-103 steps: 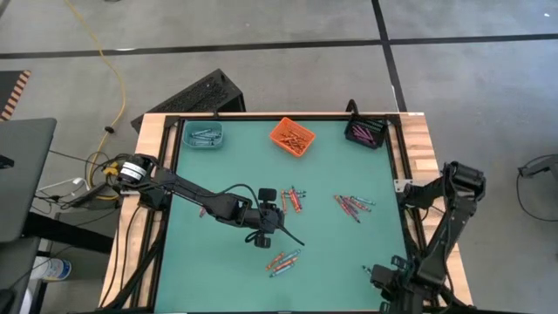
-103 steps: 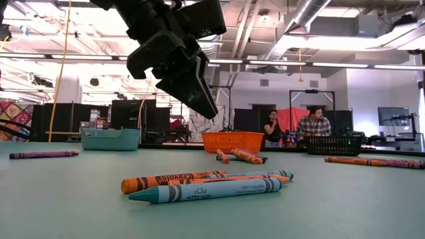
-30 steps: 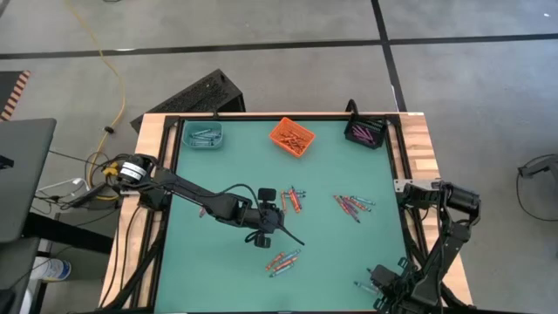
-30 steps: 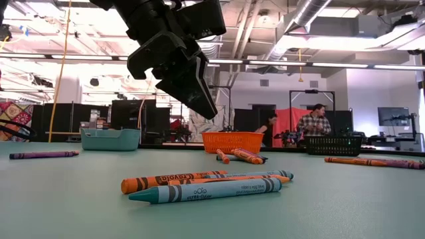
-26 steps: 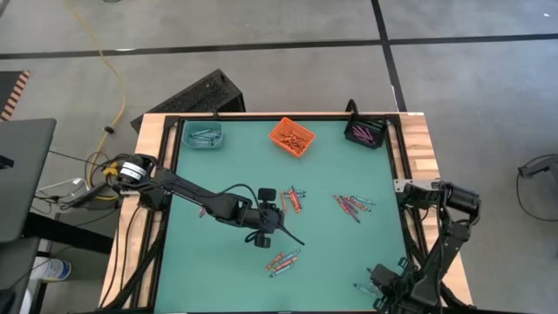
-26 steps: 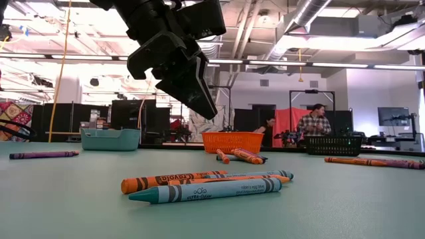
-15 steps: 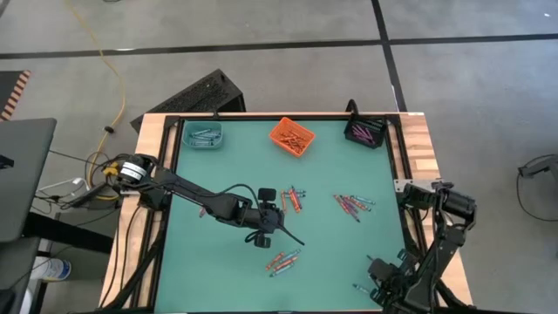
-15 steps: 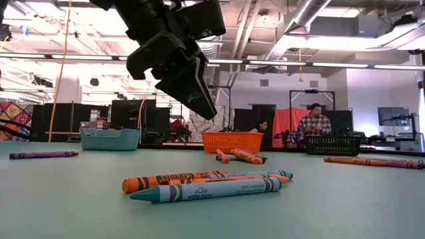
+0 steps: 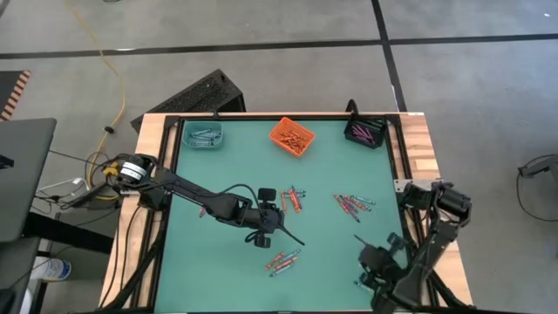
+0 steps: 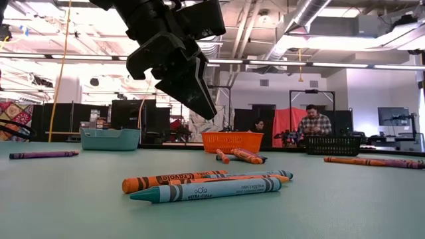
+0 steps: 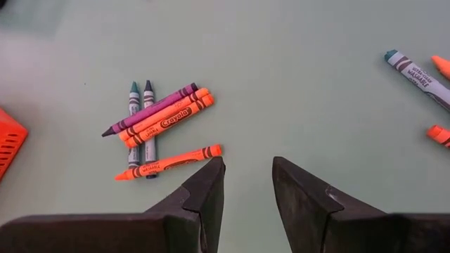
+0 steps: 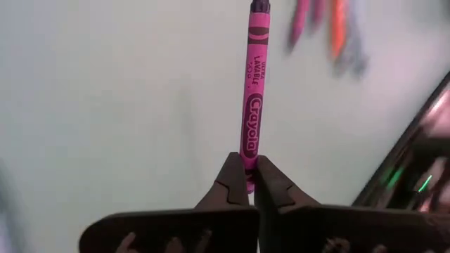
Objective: Sort crayons
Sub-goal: Put the violet crayon into the black bin
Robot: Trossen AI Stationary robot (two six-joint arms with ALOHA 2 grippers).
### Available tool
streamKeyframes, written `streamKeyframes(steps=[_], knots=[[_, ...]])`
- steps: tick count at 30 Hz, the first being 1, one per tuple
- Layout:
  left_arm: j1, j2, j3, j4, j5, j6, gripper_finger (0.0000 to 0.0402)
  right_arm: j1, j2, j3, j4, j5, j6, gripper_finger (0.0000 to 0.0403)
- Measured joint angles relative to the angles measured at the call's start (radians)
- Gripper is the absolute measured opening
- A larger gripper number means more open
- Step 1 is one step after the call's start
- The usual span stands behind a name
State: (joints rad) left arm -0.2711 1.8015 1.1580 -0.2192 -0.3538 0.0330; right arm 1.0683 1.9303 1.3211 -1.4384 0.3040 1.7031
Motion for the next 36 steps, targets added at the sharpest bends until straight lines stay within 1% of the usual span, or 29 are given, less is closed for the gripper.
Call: streamKeyframes(steps=[4, 8, 11, 15, 22, 29, 36], knots=[[0.0, 0.0, 0.0, 0.0, 0.0, 0.0, 0.0112, -0.092, -0.026, -0.003, -0.106, 0.191, -0.077, 0.0], [0.0, 0.0, 0.0, 0.0, 0.0, 0.0, 0.0112, -0.222, -0.095, -0.003, -0.113, 0.351, -0.258, 0.0], [0.0, 0.0, 0.0, 0.0, 0.0, 0.0, 0.0112, -0.324, -0.157, -0.003, -0.071, 0.429, -0.454, 0.0], [0.0, 0.0, 0.0, 0.0, 0.0, 0.0, 0.0112, -0.464, -0.253, -0.003, -0.073, 0.475, -0.679, 0.0], [0.0, 0.0, 0.0, 0.0, 0.0, 0.0, 0.0112, -0.728, -0.441, -0.003, -0.073, 0.498, -0.998, 0.0], [0.0, 0.0, 0.0, 0.0, 0.0, 0.0, 0.0112, -1.003, -0.616, -0.007, -0.062, 0.478, -1.261, 0.0], [0.0, 0.0, 0.0, 0.0, 0.0, 0.0, 0.0112, -1.293, -0.757, -0.101, 0.027, 0.362, -1.507, 0.0]])
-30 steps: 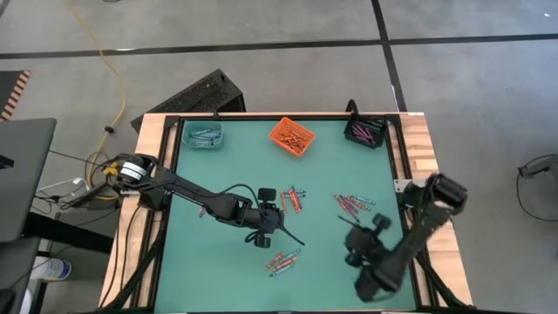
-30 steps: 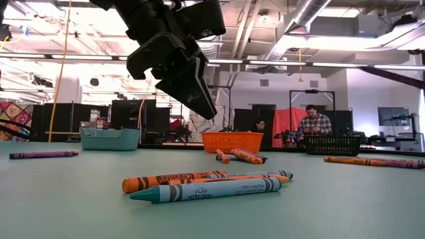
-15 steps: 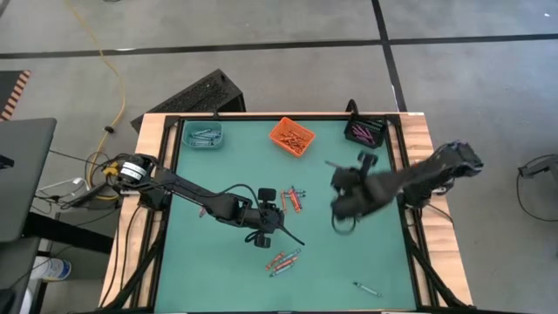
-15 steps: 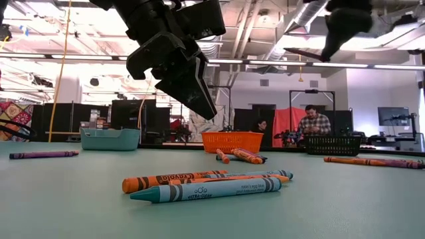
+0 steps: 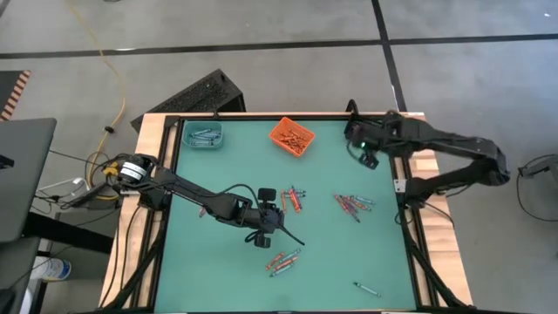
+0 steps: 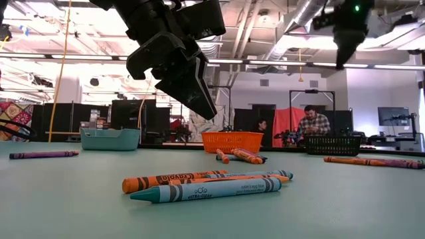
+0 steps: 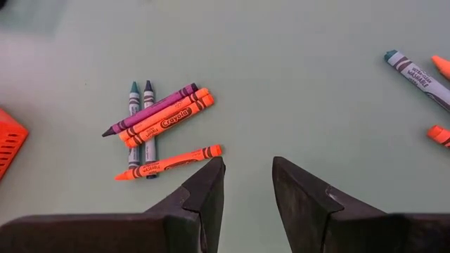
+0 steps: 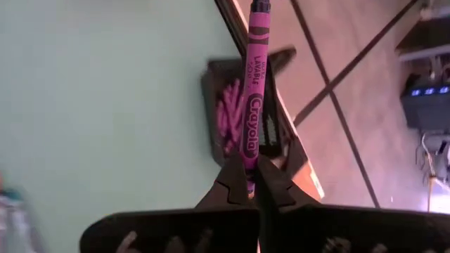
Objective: Sort crayons
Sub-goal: Put the violet crayon into the black bin
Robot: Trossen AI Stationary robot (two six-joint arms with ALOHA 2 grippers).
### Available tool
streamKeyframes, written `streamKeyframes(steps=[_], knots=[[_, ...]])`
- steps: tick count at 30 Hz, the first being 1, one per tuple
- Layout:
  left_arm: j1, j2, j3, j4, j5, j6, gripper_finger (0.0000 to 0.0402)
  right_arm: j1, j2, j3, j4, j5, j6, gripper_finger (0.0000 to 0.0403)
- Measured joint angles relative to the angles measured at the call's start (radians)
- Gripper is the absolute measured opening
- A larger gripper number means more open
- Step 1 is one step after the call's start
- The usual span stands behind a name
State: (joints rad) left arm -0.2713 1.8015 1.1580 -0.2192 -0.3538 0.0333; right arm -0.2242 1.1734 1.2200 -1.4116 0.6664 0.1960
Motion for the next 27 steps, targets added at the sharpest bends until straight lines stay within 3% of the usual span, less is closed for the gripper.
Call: streamKeyframes(steps=[14, 19, 27], knots=[[0.0, 0.0, 0.0, 0.0, 0.0, 0.0, 0.0112, -0.456, -0.113, -0.27, 0.321, -0.257, -0.387, 0.0], [0.0, 0.0, 0.0, 0.0, 0.0, 0.0, 0.0112, -0.566, -0.085, -0.302, 0.407, -0.331, -0.463, 0.0], [0.0, 0.0, 0.0, 0.0, 0.0, 0.0, 0.0112, -0.682, -0.005, -0.306, 0.464, -0.357, -0.52, 0.0]])
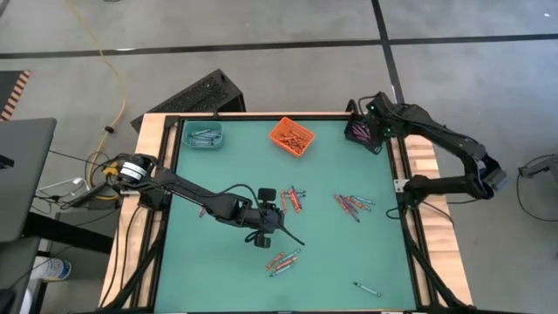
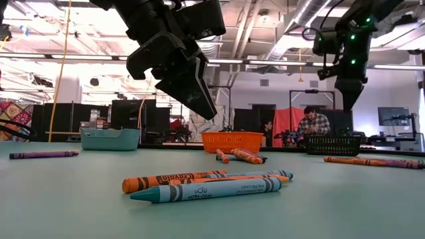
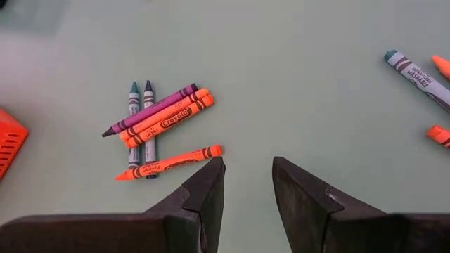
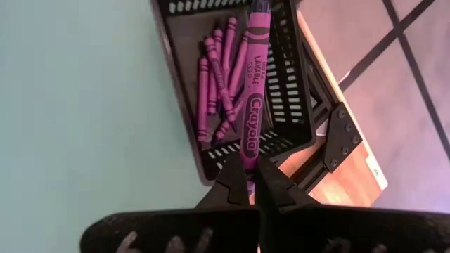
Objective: Sort crayons
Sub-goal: Put the violet crayon into the black bin, then put the blue crayon into the blue bin
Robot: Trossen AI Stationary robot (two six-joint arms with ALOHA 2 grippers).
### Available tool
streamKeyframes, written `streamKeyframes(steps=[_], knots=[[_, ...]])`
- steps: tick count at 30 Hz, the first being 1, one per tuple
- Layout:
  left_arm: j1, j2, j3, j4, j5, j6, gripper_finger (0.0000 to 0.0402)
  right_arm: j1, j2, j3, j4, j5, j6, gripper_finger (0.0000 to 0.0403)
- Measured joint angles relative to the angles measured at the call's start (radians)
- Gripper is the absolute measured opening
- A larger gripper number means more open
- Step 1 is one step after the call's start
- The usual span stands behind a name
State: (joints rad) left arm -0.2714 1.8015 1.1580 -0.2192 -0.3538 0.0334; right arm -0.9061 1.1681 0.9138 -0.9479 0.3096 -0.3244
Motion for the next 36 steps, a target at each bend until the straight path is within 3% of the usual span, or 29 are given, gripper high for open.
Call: streamKeyframes(steps=[19, 30, 36], knots=[[0.0, 0.0, 0.0, 0.0, 0.0, 0.0, 0.0112, -0.053, 0.072, 0.0, 0.088, 0.0, -0.009, 0.0006], [0.0, 0.0, 0.0, 0.0, 0.0, 0.0, 0.0112, -0.052, 0.072, 0.0, 0.121, 0.0, 0.037, 0.0066], [0.0, 0.0, 0.0, 0.0, 0.0, 0.0, 0.0112, -0.052, 0.072, 0.0, 0.121, 0.0, 0.039, 0.0073]])
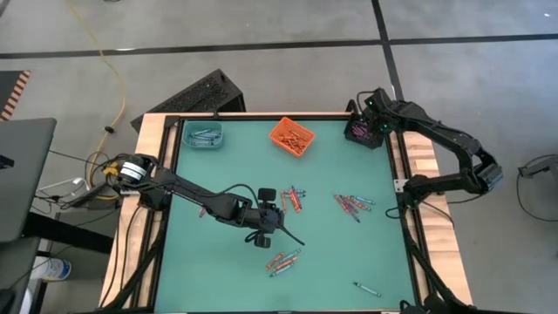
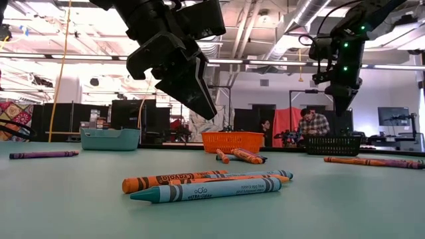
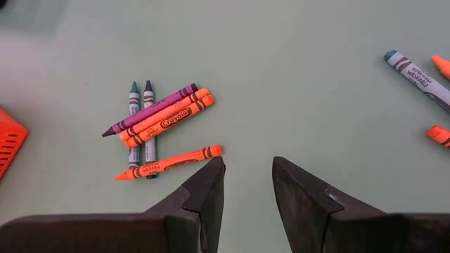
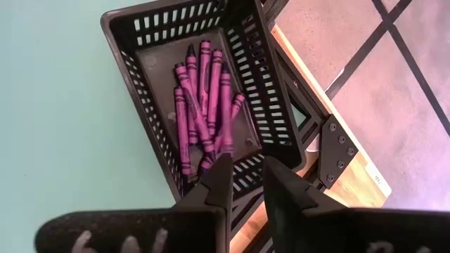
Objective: Sort crayons
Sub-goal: Put the blue crayon into the blue bin
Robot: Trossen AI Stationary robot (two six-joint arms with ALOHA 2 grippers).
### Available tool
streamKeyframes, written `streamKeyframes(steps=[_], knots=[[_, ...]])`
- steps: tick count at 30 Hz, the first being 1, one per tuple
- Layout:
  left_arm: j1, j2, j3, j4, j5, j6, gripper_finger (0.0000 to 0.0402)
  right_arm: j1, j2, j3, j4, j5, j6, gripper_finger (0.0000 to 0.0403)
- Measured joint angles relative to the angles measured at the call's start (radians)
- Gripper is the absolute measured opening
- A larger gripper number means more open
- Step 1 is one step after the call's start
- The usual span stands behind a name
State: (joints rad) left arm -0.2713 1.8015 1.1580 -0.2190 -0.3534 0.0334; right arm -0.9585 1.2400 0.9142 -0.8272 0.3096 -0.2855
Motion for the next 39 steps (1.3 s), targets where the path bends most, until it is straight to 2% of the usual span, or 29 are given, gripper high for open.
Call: streamKeyframes(steps=[9, 12, 15, 19, 22, 24, 30, 39], knots=[[0.0, 0.0, 0.0, 0.0, 0.0, 0.0, 0.0112, 0.001, 0.0, 0.0, -0.021, -0.002, 0.008, 0.0073], [0.0, 0.0, 0.0, 0.0, 0.0, 0.0, 0.0112, 0.007, 0.0, 0.001, -0.056, -0.036, 0.022, 0.0073], [0.0, 0.0, 0.0, 0.0, 0.0, 0.0, 0.0112, 0.019, 0.0, 0.001, -0.108, -0.123, 0.037, 0.0073], [0.0, 0.0, 0.0, 0.0, 0.0, 0.0, 0.0112, 0.061, 0.0, 0.001, -0.201, -0.305, 0.058, 0.0073], [0.0, 0.0, 0.0, 0.0, 0.0, 0.0, 0.0112, 0.138, 0.0, 0.001, -0.292, -0.437, 0.046, 0.0073], [0.0, 0.0, 0.0, 0.0, 0.0, 0.0, 0.0112, 0.206, 0.0, 0.001, -0.352, -0.47, 0.05, 0.0073], [0.0, 0.0, 0.0, 0.0, 0.0, 0.0, 0.0112, 0.443, 0.0, 0.001, -0.461, -0.47, 0.13, 0.0073], [0.0, 0.0, 0.0, 0.0, 0.0, 0.0, 0.0112, 0.784, 0.0, 0.001, -0.448, -0.469, 0.384, 0.0073]])
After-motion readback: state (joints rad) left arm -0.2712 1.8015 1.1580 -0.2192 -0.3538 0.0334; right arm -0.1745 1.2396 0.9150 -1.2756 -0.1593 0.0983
